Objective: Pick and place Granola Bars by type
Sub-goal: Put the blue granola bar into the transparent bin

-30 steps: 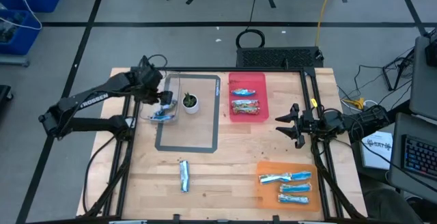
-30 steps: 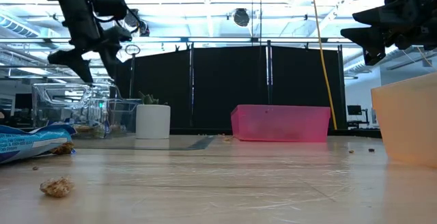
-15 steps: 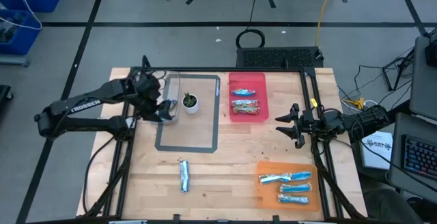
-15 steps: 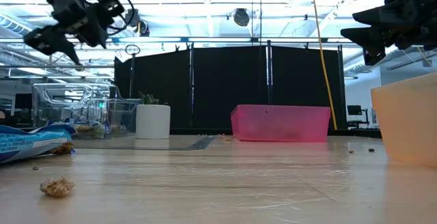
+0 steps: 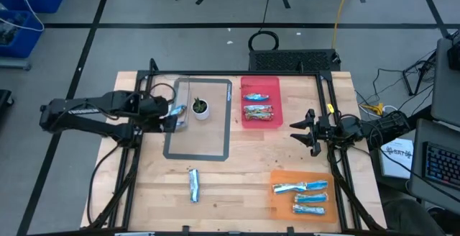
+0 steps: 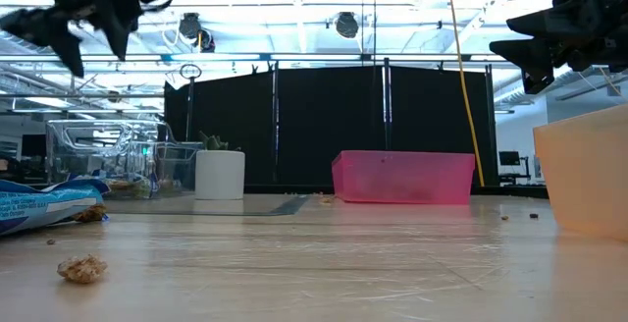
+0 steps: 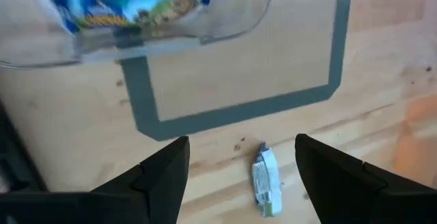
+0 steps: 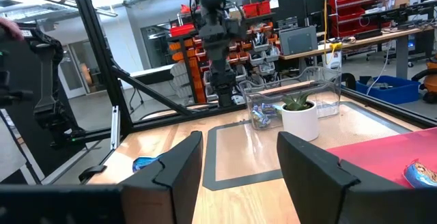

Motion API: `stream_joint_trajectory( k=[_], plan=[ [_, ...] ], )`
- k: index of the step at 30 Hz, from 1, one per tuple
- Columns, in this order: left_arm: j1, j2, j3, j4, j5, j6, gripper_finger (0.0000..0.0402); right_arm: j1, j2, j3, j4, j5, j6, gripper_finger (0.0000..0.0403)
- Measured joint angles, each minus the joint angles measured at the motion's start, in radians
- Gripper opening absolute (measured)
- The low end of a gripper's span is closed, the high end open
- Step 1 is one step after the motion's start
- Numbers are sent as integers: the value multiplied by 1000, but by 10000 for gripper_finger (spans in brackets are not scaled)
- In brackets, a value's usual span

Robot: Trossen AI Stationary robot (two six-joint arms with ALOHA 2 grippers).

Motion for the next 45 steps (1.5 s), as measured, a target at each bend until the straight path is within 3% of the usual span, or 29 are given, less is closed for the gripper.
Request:
stream_joint_trajectory(
  k=[13,20,26,35,39,45],
  plan=[
    [-151,218,377,-359,-186,-50,269,0,0,0,0,0,0,183],
    [-258,366,587,-377,-229,-69,269,0,0,0,0,0,0,183],
    [-369,473,749,-407,-260,-182,269,0,0,0,0,0,0,183],
    [-562,618,835,-401,-196,-402,269,0,0,0,0,0,0,183],
    [-640,676,854,-341,-189,-248,269,0,0,0,0,0,0,183],
    [-706,741,860,-159,-144,181,269,0,0,0,0,0,0,183]
  ],
)
